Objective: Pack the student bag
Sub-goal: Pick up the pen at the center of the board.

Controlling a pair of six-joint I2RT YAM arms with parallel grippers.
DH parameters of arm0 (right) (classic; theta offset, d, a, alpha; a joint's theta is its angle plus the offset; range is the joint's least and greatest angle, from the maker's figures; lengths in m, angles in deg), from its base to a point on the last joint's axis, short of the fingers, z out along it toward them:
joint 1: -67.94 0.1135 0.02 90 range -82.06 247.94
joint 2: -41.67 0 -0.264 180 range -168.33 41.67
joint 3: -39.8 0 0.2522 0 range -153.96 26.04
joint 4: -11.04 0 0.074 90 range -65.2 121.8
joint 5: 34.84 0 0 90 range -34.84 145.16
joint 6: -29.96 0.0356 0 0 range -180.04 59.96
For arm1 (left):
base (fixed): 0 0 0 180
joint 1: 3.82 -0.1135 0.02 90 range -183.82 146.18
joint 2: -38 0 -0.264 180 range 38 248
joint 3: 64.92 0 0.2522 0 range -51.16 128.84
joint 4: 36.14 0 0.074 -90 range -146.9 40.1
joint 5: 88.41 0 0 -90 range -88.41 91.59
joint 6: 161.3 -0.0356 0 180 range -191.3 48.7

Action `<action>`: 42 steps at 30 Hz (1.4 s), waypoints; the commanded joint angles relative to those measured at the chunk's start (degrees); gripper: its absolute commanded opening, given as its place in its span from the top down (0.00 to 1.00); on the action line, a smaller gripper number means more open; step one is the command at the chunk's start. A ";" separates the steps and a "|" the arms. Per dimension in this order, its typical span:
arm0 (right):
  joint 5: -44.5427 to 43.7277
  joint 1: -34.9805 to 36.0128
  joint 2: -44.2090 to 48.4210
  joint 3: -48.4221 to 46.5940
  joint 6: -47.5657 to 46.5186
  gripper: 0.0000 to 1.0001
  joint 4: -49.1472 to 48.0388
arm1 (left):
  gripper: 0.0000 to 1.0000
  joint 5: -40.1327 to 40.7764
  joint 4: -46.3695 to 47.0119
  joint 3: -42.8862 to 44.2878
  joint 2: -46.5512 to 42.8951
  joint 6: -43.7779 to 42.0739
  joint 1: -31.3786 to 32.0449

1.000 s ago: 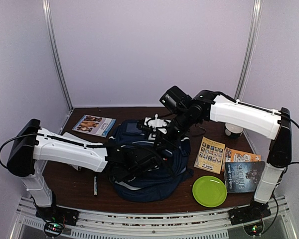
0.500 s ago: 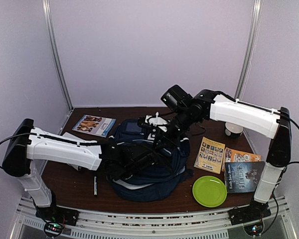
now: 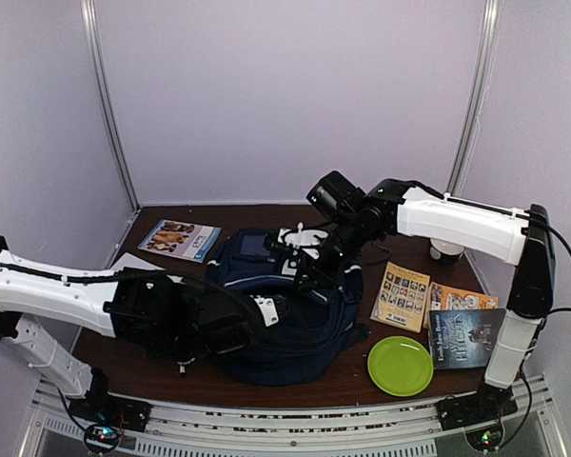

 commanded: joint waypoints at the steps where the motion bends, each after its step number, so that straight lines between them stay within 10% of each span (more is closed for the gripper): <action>1: 0.71 0.51 2.26 5.78 0.00 1.00 -7.04 | 0.63 -6.80 -6.94 -1.92 -9.01 24.84 -0.73; 7: -3.53 3.47 3.62 15.23 -1.93 1.00 -12.75 | 0.64 -10.67 -17.89 -5.68 -16.14 45.66 -9.31; 15: -7.21 3.46 3.15 17.26 -4.41 1.00 -14.67 | 0.59 -34.62 -5.78 -28.89 -28.89 62.44 -25.46; 23: -6.30 3.48 3.94 17.77 -4.98 1.00 -14.72 | 0.54 -47.93 3.60 -34.33 -23.91 64.27 -30.11; 42: -4.05 3.49 5.85 18.62 -5.16 1.00 -14.69 | 0.62 -44.48 -0.53 -24.77 -7.63 67.08 -30.65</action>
